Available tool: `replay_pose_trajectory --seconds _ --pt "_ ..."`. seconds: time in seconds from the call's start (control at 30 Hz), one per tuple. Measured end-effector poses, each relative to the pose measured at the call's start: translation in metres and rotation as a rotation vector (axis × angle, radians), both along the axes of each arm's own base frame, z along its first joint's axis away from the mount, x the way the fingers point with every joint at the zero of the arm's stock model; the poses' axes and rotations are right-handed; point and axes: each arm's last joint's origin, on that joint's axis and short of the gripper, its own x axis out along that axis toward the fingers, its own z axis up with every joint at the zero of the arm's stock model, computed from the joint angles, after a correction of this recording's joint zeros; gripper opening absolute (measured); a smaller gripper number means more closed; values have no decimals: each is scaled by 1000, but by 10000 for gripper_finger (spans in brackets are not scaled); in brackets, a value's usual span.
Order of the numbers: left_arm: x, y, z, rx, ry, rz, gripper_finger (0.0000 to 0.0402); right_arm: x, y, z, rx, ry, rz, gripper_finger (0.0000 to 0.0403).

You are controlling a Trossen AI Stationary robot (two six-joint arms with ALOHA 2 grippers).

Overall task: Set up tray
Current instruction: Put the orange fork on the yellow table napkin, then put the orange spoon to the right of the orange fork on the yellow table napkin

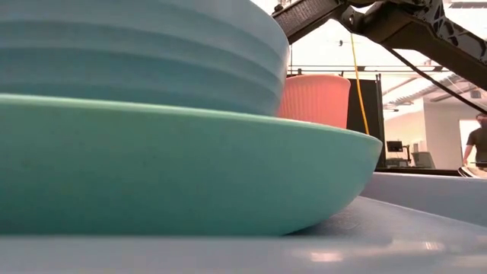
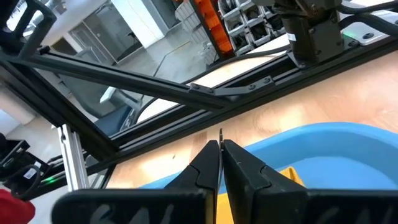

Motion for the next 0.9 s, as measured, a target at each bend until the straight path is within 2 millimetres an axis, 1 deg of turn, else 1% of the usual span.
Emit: replay_pose_trajectory --seconds 0.1,0.23,0.3,0.57,0.67,0.9 --pt "0 0 0 0 0 0 88 0 0 0 -2 1 0 16" --pt "0 0 0 0 0 0 88 1 0 -6 4 -8 1 16" --pt "0 0 0 -1 0 0 88 1 0 -13 7 -2 -2 16" --pt "0 0 0 -5 -1 0 88 2 2 -20 22 -17 -24 18" --pt "0 0 0 -5 -1 1 88 1 2 -21 18 -5 -24 29" --pt "0 0 0 -4 -1 0 88 2 2 -21 19 -7 -27 76"
